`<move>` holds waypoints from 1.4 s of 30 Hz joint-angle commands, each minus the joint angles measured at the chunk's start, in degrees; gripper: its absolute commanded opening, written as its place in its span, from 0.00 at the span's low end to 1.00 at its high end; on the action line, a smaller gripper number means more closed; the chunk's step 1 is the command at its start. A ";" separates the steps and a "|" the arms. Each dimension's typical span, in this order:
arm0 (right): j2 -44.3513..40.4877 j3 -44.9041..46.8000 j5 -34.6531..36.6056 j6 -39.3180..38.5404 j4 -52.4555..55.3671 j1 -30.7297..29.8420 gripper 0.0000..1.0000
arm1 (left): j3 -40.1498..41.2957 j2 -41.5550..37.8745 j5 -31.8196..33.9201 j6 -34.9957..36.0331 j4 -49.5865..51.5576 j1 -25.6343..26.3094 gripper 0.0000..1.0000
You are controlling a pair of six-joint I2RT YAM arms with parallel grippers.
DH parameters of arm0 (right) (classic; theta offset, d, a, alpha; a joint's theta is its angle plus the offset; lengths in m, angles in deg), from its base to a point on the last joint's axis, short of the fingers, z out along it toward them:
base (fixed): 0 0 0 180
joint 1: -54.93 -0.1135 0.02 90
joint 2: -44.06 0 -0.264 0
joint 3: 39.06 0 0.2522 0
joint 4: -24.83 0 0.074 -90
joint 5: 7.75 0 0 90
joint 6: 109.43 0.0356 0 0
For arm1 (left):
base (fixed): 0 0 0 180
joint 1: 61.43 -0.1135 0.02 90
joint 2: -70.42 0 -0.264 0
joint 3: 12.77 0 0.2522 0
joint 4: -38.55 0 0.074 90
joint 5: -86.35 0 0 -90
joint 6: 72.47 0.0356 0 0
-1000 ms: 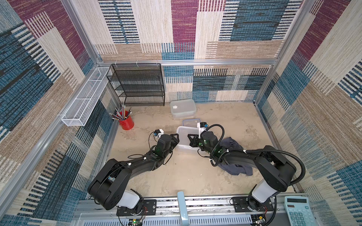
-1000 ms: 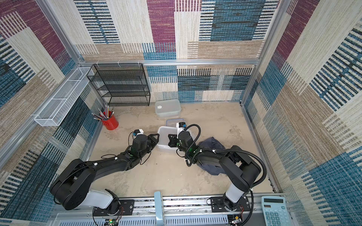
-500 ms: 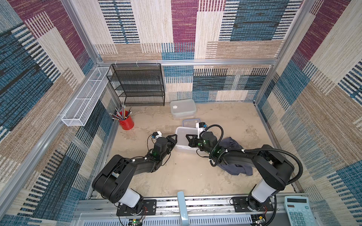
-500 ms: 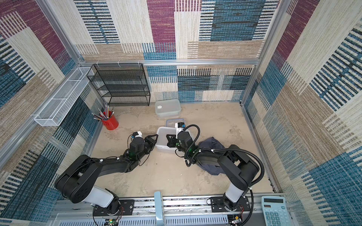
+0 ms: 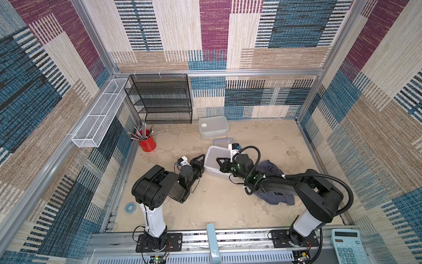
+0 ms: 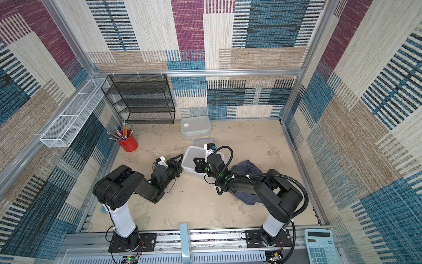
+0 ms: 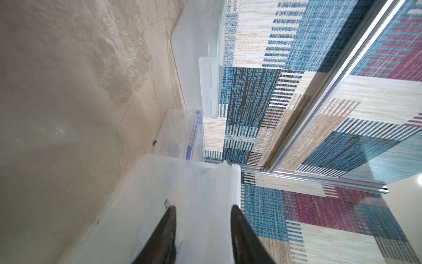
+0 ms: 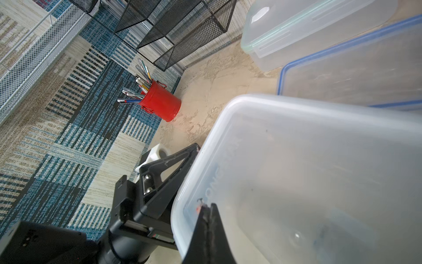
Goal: Wipe the insides of the lunch boxes
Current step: Open the fastener of the lunch box.
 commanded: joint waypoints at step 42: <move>6.50 -2.44 -5.03 1.99 30.09 -0.40 0.00 | -1.06 -5.55 -11.02 6.15 4.95 0.45 0.28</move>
